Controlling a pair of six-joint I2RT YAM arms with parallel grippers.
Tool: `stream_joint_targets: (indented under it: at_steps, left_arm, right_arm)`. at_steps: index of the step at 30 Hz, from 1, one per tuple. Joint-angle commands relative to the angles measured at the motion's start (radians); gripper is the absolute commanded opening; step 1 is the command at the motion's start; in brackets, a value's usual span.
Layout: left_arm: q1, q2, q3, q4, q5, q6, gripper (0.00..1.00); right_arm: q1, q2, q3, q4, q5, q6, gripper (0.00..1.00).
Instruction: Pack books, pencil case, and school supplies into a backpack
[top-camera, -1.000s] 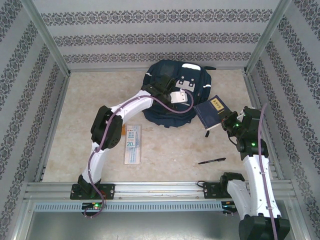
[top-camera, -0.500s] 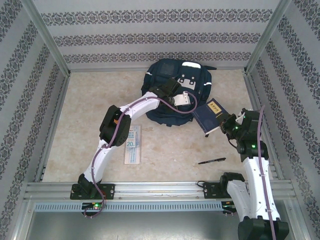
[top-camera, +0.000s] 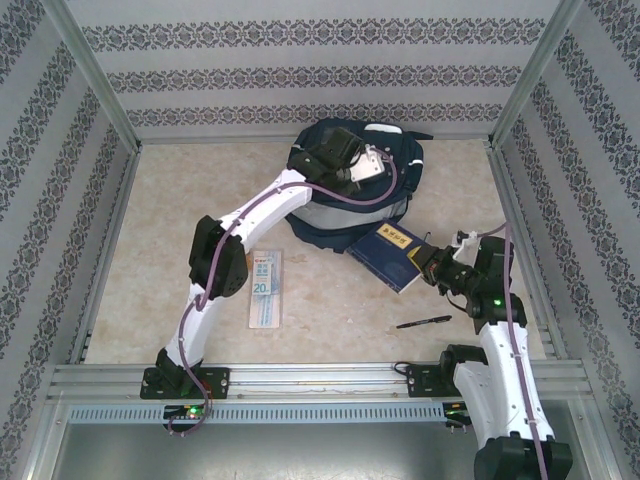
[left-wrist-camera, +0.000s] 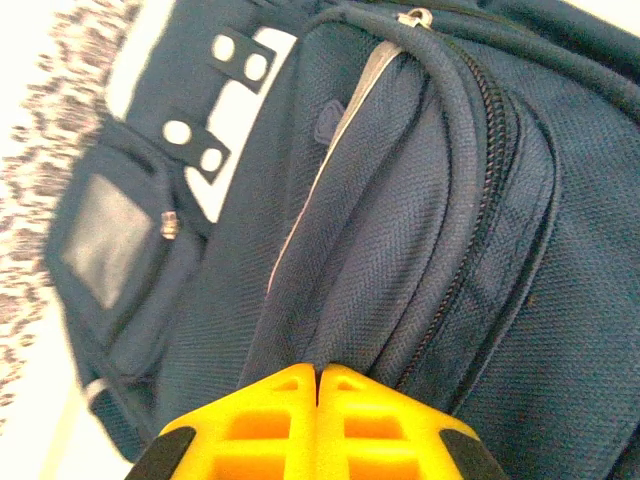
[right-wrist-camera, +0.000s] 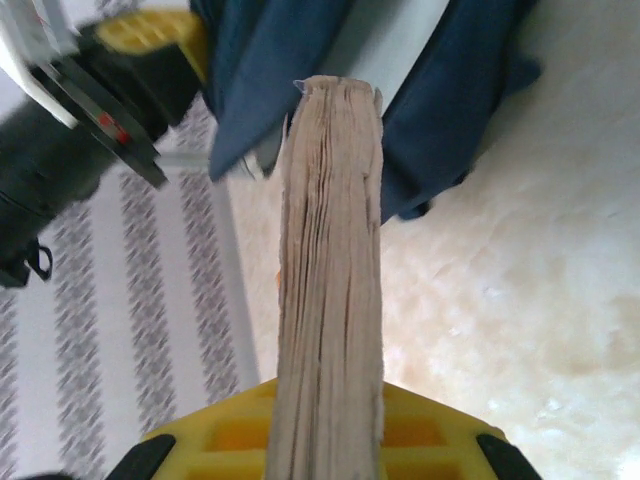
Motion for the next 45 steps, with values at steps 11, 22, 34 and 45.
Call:
stream_joint_targets:
  at_steps: [11,22,34,45]
  left_arm:
    - [-0.062,-0.122,0.079,0.021,-0.048,-0.090,0.00]
    - [0.002,-0.132,-0.061,-0.105,0.103,-0.031,0.71]
    - [0.137,-0.086,-0.110,-0.084,0.164,-0.577,1.00]
    - [0.234,-0.079,-0.251,-0.007,0.205,-0.983,0.89]
  right_arm:
    - [0.104,0.316,-0.011,0.524,-0.008,0.211,0.00]
    - [-0.013,0.309,0.077,0.307,0.124,0.107,0.00]
    - [-0.096,0.315,0.172,0.152,0.142,-0.035,0.00]
    - [-0.096,0.321,0.201,0.109,0.113,-0.098,0.00]
